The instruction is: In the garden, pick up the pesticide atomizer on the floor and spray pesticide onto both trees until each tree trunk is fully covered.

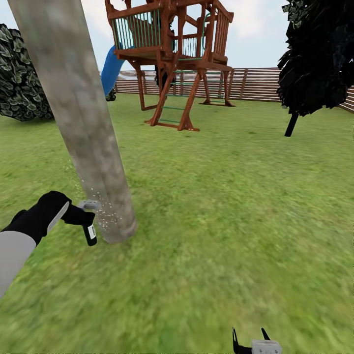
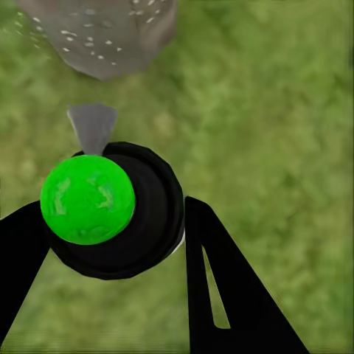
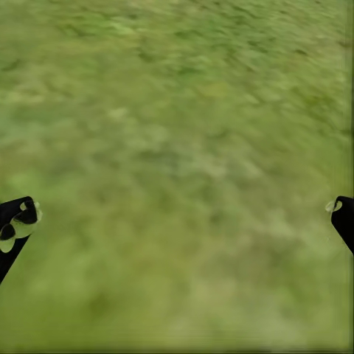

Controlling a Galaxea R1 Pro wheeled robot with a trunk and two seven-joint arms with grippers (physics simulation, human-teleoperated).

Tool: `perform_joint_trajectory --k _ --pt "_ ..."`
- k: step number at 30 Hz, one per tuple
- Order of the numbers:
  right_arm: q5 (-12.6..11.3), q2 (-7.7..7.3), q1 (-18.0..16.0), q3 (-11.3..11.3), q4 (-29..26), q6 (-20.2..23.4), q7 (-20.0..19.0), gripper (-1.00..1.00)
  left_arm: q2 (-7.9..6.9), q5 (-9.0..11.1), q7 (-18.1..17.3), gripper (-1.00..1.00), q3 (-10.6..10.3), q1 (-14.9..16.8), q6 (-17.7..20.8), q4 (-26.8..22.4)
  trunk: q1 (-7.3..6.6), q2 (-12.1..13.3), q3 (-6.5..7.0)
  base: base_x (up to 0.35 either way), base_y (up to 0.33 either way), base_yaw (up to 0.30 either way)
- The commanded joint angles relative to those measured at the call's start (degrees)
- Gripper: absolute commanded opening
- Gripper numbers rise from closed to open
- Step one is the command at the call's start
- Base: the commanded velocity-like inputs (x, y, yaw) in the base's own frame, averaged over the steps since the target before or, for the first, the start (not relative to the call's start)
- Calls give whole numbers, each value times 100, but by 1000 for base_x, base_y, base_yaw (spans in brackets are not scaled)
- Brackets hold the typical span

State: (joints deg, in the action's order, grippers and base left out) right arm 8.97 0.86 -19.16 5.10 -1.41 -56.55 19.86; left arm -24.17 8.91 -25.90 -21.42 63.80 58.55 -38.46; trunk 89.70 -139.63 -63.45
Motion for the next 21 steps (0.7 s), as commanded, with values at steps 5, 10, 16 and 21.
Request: perform_joint_trajectory --k 5,10,16,21 --pt "0 1 0 0 0 -5 1 100 11 16 -2 -100 34 332 6 72 0 0 0 -2 -3 0" --pt "0 1 0 0 0 -5 0 100 -111 24 -3 -100 55 705 39 85 0 0 0 0 0 0" --pt "0 9 0 0 0 -5 0 100 -185 49 -3 -100 11 669 42 73 0 0 0 0 0 73" --pt "0 10 0 0 0 -5 0 100 -188 57 -3 -100 32 664 42 67 0 0 0 0 0 253"
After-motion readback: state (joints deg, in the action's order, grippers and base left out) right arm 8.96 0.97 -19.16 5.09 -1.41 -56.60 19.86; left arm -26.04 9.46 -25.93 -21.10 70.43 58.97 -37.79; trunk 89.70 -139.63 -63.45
